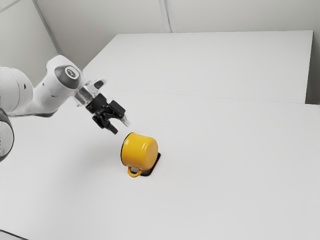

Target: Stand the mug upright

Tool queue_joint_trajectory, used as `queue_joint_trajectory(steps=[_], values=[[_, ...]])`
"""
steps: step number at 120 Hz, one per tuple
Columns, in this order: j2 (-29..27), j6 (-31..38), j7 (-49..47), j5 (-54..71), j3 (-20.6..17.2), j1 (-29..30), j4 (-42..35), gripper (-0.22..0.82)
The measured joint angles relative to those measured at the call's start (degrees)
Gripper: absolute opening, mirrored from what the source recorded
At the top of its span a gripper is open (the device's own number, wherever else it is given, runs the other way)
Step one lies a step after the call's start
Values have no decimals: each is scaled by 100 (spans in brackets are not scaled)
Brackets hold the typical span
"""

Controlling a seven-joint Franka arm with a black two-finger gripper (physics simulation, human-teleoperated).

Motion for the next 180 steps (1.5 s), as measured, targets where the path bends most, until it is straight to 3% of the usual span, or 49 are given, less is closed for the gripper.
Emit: queue_joint_trajectory(steps=[16,43,68,96,134,180], values=[[233,-316,425,-809,8,46,-255,60],[14,-471,985,-1611,74,52,-955,60],[-20,-486,1370,-1929,86,49,-1052,58],[-91,-501,1669,-2136,86,48,-1145,38],[-129,-585,1975,-2519,87,50,-1312,-4],[-441,-635,2324,-2871,86,46,-1476,-16]])
